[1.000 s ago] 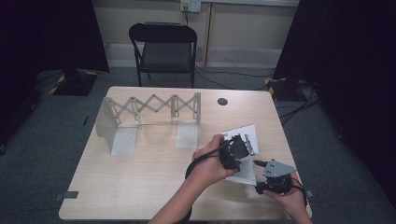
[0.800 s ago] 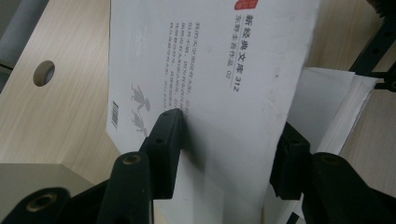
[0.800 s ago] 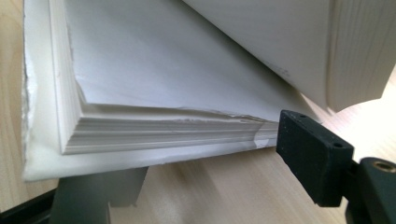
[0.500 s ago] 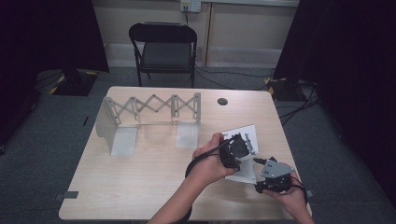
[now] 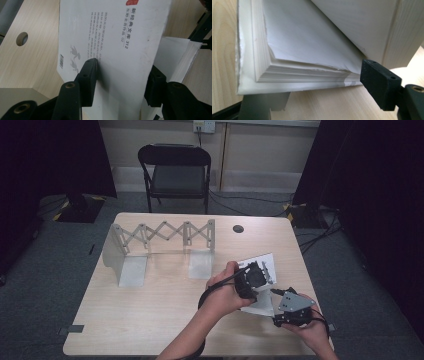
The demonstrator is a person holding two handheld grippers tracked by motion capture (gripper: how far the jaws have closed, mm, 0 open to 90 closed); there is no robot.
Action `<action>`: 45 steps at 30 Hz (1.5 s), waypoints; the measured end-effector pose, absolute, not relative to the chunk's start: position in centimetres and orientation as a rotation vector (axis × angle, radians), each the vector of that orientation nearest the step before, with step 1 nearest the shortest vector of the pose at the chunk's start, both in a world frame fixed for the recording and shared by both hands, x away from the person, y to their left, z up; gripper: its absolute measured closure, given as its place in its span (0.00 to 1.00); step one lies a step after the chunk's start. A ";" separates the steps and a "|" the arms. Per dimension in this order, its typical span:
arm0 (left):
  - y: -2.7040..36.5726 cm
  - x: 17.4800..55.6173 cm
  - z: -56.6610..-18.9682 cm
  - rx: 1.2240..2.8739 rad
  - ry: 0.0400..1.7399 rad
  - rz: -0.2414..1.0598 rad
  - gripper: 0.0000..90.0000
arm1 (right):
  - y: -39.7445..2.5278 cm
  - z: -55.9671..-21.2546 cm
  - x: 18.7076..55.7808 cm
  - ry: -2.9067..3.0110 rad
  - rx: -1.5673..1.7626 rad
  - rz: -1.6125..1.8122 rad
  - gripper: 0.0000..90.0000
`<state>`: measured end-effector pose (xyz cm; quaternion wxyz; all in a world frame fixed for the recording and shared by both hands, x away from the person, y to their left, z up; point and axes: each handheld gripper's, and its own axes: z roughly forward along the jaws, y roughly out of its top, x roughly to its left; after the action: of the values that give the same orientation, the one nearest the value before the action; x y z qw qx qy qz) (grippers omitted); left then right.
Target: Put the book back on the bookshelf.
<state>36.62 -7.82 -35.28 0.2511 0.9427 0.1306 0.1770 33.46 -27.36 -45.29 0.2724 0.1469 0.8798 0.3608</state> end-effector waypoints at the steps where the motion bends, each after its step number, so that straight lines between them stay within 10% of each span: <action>1: -7.8 36.6 -35.3 2.563 0.356 0.482 0.57 | -27.3 -45.3 33.5 2.372 0.390 0.970 0.31; 20: -8.1 36.8 -35.0 2.578 0.358 0.486 0.58 | -27.3 -44.8 33.3 2.374 0.339 0.986 0.31; 45: -6.3 36.2 -33.5 2.418 0.369 0.462 0.44 | -26.7 -41.3 33.6 2.352 0.295 0.966 0.68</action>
<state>36.20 -6.27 -33.47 0.3206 0.9201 0.1403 0.1759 33.58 -26.68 -41.31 0.2870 0.1105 0.8802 0.3616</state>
